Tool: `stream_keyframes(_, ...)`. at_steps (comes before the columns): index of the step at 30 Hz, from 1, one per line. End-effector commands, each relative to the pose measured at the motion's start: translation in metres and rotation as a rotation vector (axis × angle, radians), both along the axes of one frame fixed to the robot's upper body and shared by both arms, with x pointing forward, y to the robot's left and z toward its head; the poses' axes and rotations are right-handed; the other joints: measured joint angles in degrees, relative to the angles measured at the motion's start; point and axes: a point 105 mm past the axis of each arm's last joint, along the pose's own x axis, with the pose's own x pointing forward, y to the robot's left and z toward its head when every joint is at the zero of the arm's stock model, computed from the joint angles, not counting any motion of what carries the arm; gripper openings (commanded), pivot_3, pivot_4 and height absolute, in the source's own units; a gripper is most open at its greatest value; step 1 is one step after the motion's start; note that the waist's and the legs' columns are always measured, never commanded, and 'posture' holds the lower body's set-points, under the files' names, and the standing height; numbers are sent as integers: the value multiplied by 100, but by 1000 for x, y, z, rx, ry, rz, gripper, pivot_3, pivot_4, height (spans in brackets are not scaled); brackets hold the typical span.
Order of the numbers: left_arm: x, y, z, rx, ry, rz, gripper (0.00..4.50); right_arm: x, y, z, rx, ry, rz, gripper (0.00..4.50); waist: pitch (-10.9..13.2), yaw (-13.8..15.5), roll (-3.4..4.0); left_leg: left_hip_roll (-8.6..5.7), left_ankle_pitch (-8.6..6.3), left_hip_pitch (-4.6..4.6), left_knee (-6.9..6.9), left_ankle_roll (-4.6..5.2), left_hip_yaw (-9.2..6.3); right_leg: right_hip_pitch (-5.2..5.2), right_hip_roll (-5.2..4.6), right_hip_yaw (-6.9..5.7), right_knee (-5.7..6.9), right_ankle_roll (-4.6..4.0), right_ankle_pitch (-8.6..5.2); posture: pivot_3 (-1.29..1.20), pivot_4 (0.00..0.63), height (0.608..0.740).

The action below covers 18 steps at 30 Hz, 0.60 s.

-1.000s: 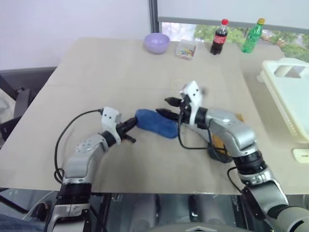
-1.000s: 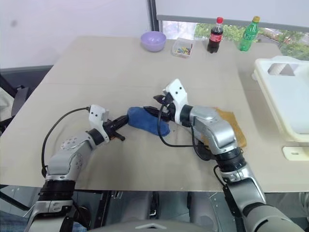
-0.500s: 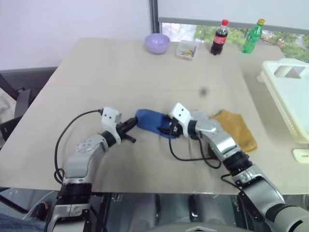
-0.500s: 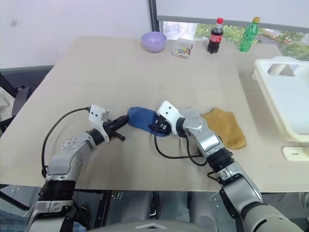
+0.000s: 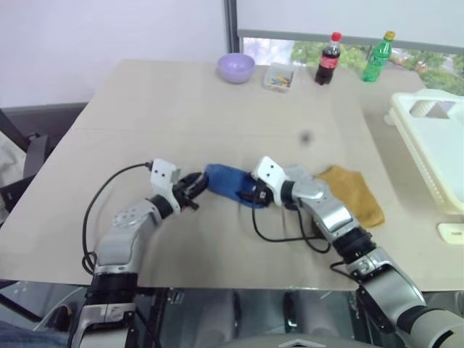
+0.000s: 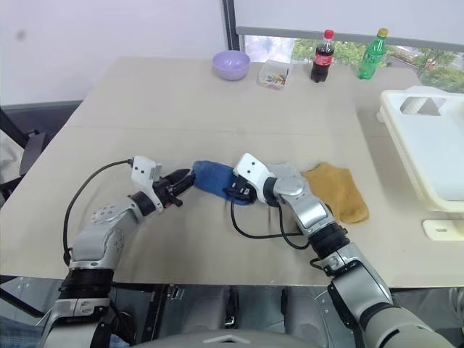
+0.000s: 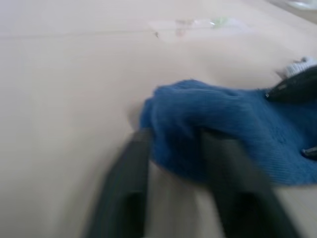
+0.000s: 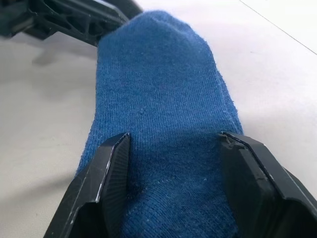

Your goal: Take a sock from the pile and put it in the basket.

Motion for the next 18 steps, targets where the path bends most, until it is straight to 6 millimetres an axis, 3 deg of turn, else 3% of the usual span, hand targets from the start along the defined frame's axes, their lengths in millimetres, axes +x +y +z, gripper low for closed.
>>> stream_keyframes(1,8,-1,22,-124,-37,3,1804,-2,-4,-15,-36,39,-9,2897,0,2,0,0,0,0,0,0,0,1,0,0,0,1,0,0,150,730)
stream_keyframes(7,26,-4,33,-275,0,25,1804,-3,-1,-16,-40,41,-1,2897,-1,-9,-1,0,0,2,1,0,-3,5,2,-1,-1,19,11,0,150,730)
stream_keyframes(12,29,-2,31,-341,50,13,1804,-4,-1,-18,-48,41,3,2897,-1,-25,-1,0,0,3,0,0,-3,6,3,-1,-2,20,11,0,150,730)
stream_keyframes(18,23,3,15,-295,136,-10,1804,-7,-2,-22,-60,48,6,2897,-1,-22,-1,0,0,3,0,-1,-4,6,3,-2,-3,19,11,0,150,730)
